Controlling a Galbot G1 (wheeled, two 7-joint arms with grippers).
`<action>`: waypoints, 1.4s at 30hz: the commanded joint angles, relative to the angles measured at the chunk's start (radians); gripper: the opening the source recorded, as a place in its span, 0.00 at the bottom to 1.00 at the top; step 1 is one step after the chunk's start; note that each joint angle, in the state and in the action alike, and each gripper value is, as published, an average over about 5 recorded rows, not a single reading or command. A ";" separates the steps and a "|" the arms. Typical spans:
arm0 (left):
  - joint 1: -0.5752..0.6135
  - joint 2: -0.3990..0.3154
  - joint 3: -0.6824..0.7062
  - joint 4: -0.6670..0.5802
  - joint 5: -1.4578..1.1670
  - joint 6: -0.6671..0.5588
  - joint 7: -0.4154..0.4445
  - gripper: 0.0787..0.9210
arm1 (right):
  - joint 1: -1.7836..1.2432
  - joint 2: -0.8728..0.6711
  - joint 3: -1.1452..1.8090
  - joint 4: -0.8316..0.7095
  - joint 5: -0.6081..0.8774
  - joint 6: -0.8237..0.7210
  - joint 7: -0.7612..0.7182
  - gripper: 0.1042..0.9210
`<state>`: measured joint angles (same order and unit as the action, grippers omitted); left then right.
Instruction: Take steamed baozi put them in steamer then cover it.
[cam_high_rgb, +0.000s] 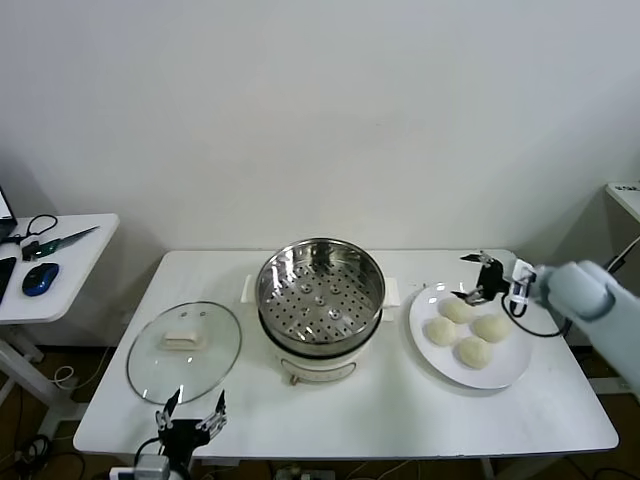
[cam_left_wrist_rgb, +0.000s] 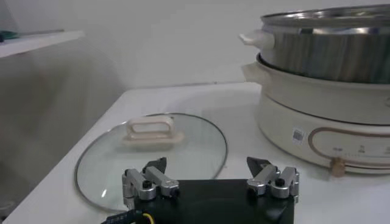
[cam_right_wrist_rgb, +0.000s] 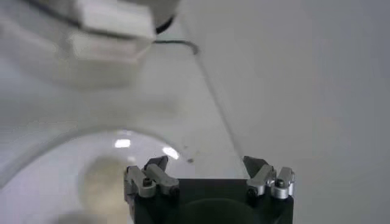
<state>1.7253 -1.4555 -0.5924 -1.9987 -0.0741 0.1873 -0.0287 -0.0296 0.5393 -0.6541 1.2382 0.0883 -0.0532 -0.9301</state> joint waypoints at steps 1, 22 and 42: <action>-0.002 0.000 0.001 0.015 0.004 -0.014 -0.002 0.88 | 0.426 0.084 -0.473 -0.252 -0.082 0.136 -0.332 0.88; -0.002 -0.010 -0.001 0.035 0.002 -0.030 -0.018 0.88 | 0.118 0.489 -0.111 -0.725 -0.256 0.161 -0.215 0.88; 0.002 -0.017 0.007 0.037 0.003 -0.027 -0.027 0.88 | 0.086 0.523 -0.035 -0.761 -0.324 0.154 -0.199 0.69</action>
<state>1.7265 -1.4719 -0.5849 -1.9594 -0.0724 0.1574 -0.0531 0.0616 1.0364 -0.7159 0.5118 -0.2077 0.0961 -1.1305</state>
